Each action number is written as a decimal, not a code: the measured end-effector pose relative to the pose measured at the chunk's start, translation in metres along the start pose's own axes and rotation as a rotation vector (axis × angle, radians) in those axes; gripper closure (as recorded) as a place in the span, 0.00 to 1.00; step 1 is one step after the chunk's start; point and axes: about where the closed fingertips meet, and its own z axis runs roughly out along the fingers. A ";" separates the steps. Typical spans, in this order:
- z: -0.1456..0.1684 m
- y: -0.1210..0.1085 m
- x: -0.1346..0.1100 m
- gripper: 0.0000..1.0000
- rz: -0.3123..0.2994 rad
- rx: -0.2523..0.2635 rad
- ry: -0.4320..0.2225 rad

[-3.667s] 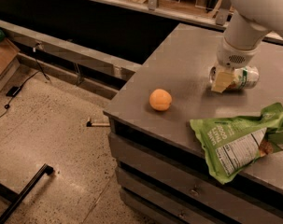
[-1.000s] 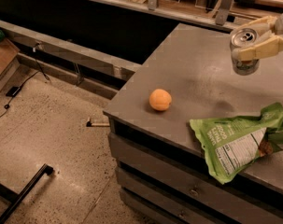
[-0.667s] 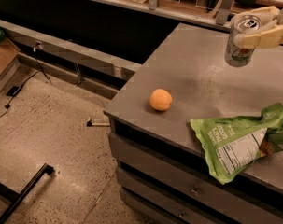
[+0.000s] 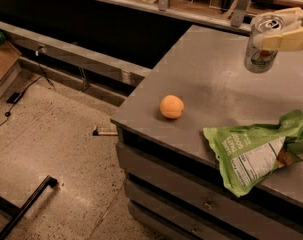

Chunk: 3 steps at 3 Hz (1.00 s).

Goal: Place 7up can upright

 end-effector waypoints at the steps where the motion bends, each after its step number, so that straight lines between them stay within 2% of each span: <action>1: 0.005 0.008 0.007 1.00 0.076 0.059 -0.006; 2: 0.014 0.017 0.020 1.00 0.140 0.100 0.013; 3: 0.014 0.017 0.020 1.00 0.140 0.100 0.013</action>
Offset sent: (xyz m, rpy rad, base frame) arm -0.0244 0.0112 -0.0324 0.0248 0.1583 -0.2054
